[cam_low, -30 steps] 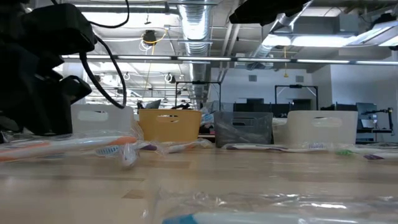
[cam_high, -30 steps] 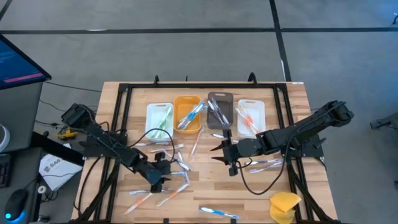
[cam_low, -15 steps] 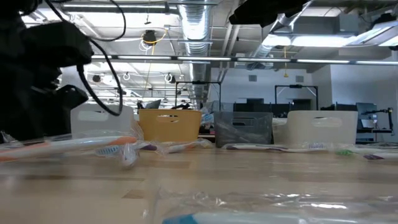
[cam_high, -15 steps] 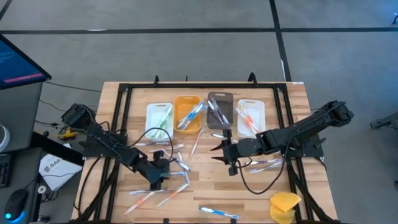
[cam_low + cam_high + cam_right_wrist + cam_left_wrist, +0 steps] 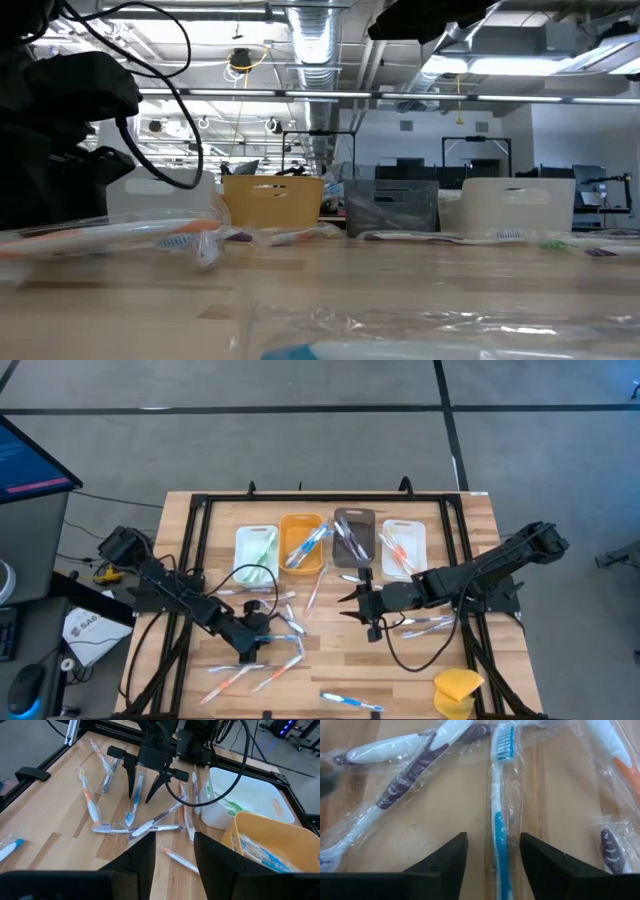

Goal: Pick & Place Toothbrushes
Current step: Put the top blue toothbrush into the orange bin

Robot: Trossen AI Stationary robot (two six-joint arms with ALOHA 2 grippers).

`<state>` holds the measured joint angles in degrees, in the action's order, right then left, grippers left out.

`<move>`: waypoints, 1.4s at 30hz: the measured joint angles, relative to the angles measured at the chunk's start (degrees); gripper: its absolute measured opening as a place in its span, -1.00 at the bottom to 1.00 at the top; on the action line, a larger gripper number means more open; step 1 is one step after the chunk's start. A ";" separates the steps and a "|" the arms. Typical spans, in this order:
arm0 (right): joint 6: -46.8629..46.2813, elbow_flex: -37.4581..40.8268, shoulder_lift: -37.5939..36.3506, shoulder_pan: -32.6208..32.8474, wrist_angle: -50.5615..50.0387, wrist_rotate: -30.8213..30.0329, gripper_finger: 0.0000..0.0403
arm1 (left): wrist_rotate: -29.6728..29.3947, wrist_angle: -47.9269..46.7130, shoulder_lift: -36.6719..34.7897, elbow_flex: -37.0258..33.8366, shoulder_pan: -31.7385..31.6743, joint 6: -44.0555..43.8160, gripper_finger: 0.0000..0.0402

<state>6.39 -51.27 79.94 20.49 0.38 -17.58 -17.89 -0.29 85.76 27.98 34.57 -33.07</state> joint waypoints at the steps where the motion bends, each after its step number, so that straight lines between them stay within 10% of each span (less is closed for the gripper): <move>1: 0.00 0.00 0.00 0.00 0.00 0.00 -0.36 | -0.18 0.52 -0.03 -0.38 0.00 -0.30 -0.16; 18: 0.00 0.00 0.00 0.00 0.00 0.00 -0.36 | -0.53 1.77 0.07 -1.52 -0.11 -0.38 -0.93; 42: 0.11 0.00 0.00 -0.02 -0.04 0.00 -0.36 | -2.83 2.15 -10.66 -1.63 4.26 -0.31 -0.95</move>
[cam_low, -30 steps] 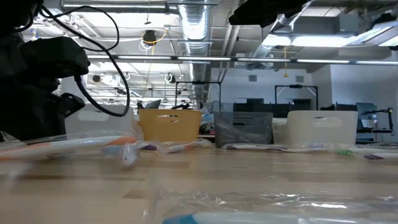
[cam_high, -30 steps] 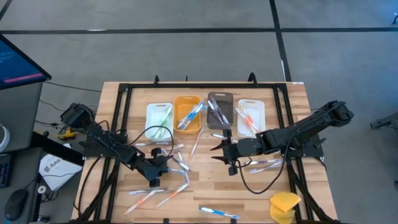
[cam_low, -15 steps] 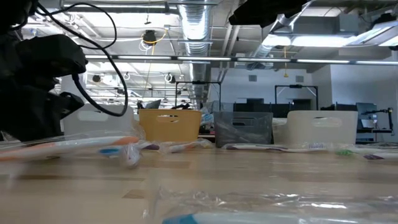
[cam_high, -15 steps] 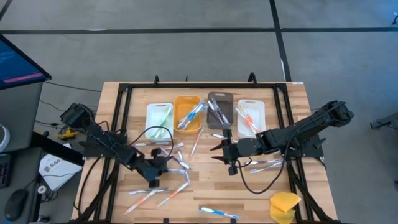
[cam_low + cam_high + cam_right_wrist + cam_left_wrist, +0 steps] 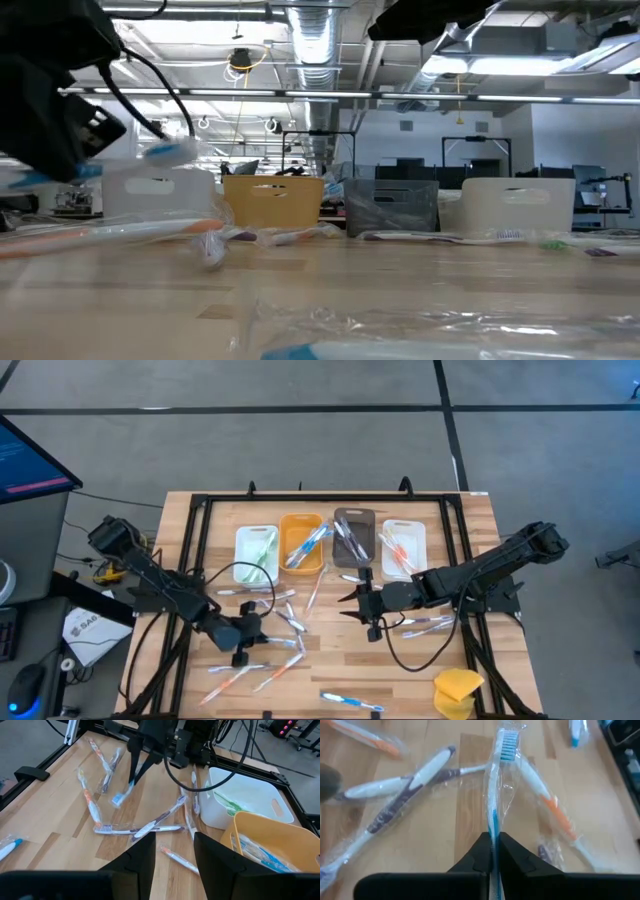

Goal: Pick & Place Toothbrushes
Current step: Put the top blue toothbrush into the orange bin

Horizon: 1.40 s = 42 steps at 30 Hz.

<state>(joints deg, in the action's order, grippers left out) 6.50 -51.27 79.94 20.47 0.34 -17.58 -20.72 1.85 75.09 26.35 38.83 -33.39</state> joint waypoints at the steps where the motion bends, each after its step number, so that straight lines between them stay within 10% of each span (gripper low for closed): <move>1: 0.00 0.00 0.00 0.02 0.02 0.00 -0.36 | -0.09 0.05 -0.46 0.00 0.00 0.00 -0.95; 42: 0.96 0.02 0.00 -0.35 0.02 0.00 -0.36 | -14.46 14.34 -5.40 0.13 -0.04 9.15 -0.94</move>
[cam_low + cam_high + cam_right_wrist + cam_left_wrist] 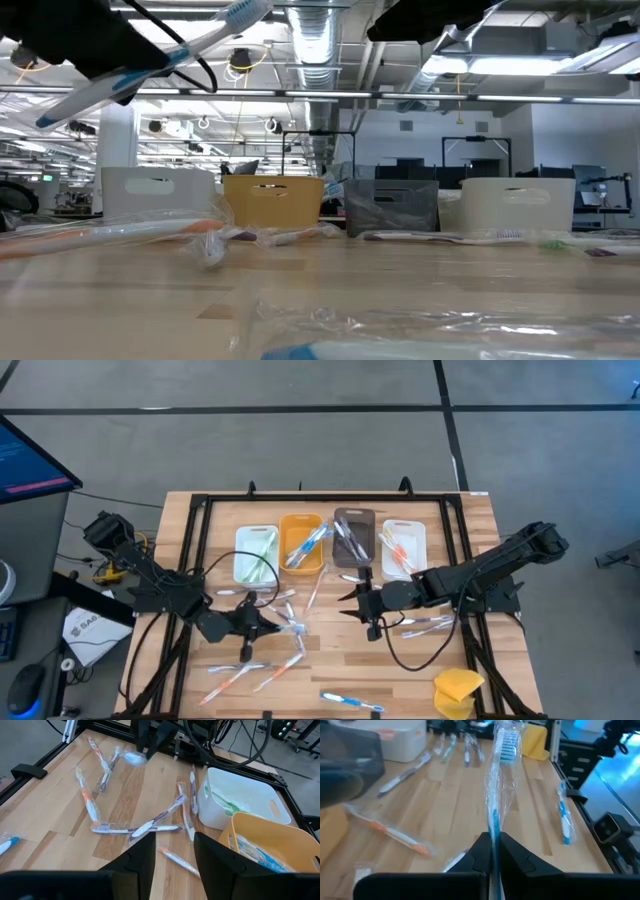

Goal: Pick & Place Toothbrushes
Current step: Put the top blue toothbrush into the orange bin

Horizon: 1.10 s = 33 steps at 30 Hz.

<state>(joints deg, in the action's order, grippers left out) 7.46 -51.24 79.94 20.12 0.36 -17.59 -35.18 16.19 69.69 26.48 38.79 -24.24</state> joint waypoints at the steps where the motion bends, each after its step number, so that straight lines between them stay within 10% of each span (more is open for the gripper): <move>1: 0.00 0.00 0.00 0.00 0.00 0.00 -0.36 | -0.60 0.22 0.00 0.00 0.00 0.00 -0.94; 33: 0.00 -0.01 0.02 0.00 0.00 0.00 -0.36 | -15.72 5.14 0.00 0.02 -0.31 0.01 -0.94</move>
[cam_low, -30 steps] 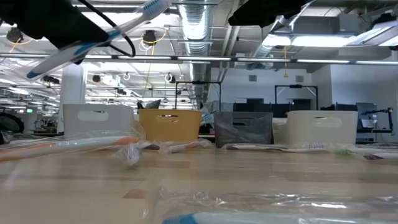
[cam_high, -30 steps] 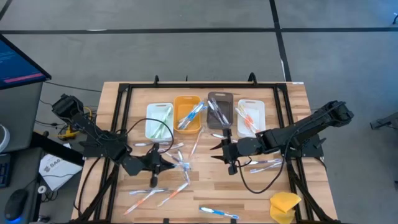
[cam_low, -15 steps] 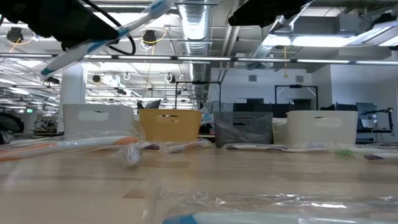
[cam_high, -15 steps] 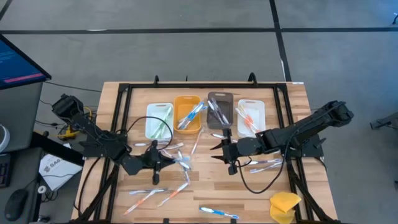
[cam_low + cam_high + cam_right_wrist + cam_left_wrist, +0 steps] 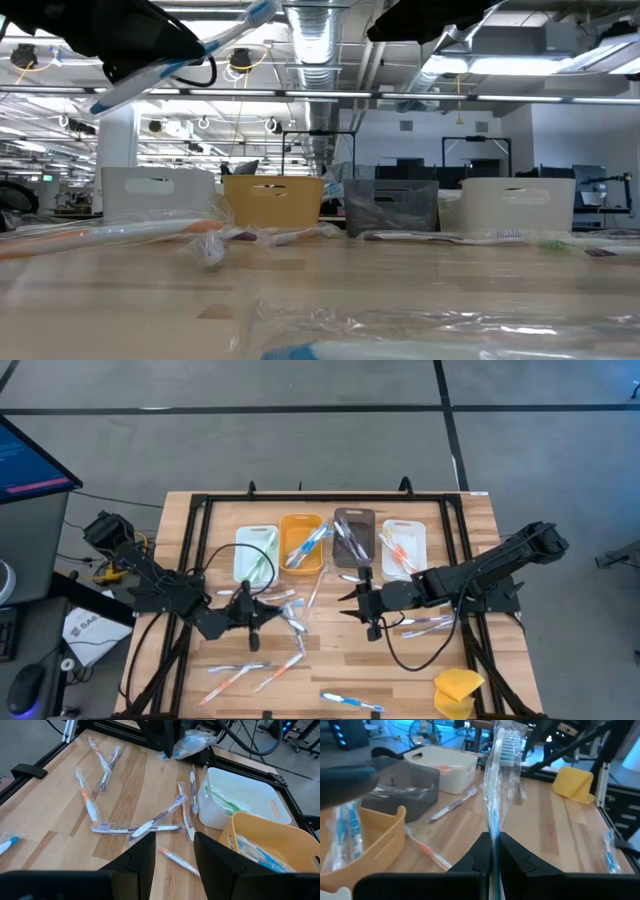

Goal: Pick & Place Toothbrushes
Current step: Put the top blue toothbrush into the orange bin

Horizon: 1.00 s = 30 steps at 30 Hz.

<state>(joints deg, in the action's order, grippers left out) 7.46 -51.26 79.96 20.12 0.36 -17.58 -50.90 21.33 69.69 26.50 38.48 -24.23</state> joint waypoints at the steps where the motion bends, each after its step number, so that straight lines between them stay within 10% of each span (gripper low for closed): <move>1: 0.00 0.00 0.00 0.00 0.00 0.00 -0.36 | -0.40 0.26 0.00 0.00 0.00 -0.01 -0.94; 30: 0.00 -0.01 0.00 0.00 0.00 -0.01 -0.36 | -7.64 2.81 0.00 0.00 0.00 -0.42 -0.94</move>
<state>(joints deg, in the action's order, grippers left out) 7.46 -51.27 79.96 20.12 0.36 -17.59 -58.54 24.14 69.69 26.50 38.48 -24.64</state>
